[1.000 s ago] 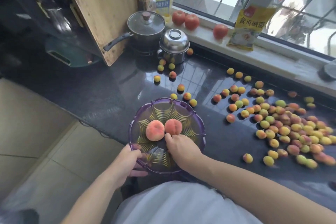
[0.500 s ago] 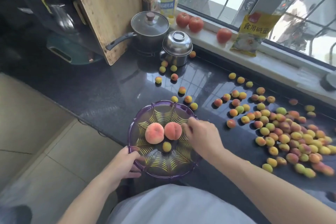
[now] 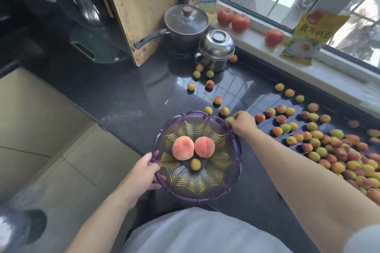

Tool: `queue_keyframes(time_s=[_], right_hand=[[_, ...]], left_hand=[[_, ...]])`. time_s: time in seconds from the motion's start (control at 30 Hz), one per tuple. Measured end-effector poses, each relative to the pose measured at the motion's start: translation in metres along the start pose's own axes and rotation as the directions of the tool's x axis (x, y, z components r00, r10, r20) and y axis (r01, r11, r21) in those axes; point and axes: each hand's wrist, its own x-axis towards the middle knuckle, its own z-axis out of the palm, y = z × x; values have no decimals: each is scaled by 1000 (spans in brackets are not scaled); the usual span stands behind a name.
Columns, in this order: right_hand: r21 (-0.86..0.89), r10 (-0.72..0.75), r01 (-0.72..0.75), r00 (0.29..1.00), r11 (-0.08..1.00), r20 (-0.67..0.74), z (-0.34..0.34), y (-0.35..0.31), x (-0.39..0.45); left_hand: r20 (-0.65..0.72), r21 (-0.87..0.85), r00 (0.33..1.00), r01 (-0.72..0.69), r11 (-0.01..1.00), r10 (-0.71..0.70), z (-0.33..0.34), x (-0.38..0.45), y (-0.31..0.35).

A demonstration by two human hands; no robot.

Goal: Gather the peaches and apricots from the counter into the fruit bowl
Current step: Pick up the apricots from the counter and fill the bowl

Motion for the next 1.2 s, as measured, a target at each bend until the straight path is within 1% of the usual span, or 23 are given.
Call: queue_keyframes(time_s=[0.07, 0.1, 0.13, 0.2, 0.23, 0.27, 0.3, 0.33, 0.37, 0.4, 0.43, 0.47, 0.57, 0.63, 0.73, 0.8, 0.97, 1.0, 1.07, 1.13, 1.2], right_hand=[[63, 38, -37, 999, 997, -18, -4, 5, -3], [99, 49, -42, 997, 994, -67, -8, 6, -8], [124, 40, -22, 989, 992, -144, -14, 7, -17], [145, -50, 98, 952, 985, -301, -24, 8, -50], [155, -117, 179, 932, 972, -344, -27, 9, -73], [151, -196, 260, 918, 954, -344, -28, 10, -99], [116, -292, 338, 908, 934, -299, -26, 11, -126], [40, -392, 408, 896, 912, -207, -21, 12, -150], [-64, -468, 464, 880, 883, -84, -11, 14, -168], [-155, -504, 503, 863, 850, 34, 1, 16, -180], [-223, -512, 525, 851, 822, 118, 14, 17, -185], [-277, -511, 535, 845, 798, 158, 27, 18, -183], [-426, -470, 496, 866, 756, 172, 49, 10, -166], [-482, -465, 486, 868, 729, 172, 58, 3, -158], [-483, -463, 486, 869, 729, 176, 68, -4, -160], [-461, -453, 472, 877, 752, 158, 70, -6, -161], [-410, -401, 434, 900, 802, 168, 51, -4, -165], [-400, -394, 418, 908, 816, 145, 43, -2, -166], [-334, -386, 379, 921, 863, 48, 25, 5, -166], [-243, -355, 322, 929, 915, -107, 2, 12, -160], [-150, -305, 274, 919, 950, -249, -21, 20, -144]], left_hand=[[3, -12, 1000, 0, 1000, 0, 1, 1, 1], [4, -15, 1000, -3, 1000, 3, 2, 2, 1], [5, -15, 1000, -8, 1000, 8, 2, 3, 2], [6, -18, 1000, -9, 1000, 10, 2, 4, 3], [8, -21, 1000, -7, 1000, 7, 2, 4, 3], [9, -23, 1000, -5, 1000, 6, 2, 5, 3], [8, -24, 1000, -7, 1000, 7, 3, 4, 3], [7, -23, 1000, -8, 1000, 8, 4, 5, 4], [4, -20, 1000, -7, 1000, 7, 5, 5, 4], [-1, -17, 1000, -7, 1000, 7, 6, 7, 4], [-9, -19, 1000, -4, 1000, 4, 7, 9, 4], [-14, -23, 1000, 1, 1000, -1, 7, 11, 4], [-13, -24, 1000, 5, 1000, -6, 8, 12, 3], [-7, -24, 1000, 5, 1000, -5, 7, 11, 4], [-4, -31, 1000, 8, 999, -9, 7, 12, 2], [-7, -46, 1000, 12, 999, -12, 7, 14, 1], [2, -49, 1000, 12, 999, -12, 6, 13, -1], [6, -50, 1000, 15, 999, -15, 6, 14, -2], [13, -37, 1000, 12, 999, -12, 6, 14, -2], [20, -18, 1000, 2, 1000, -2, 8, 14, -2], [30, 2, 1000, -3, 1000, 3, 11, 15, -4]])
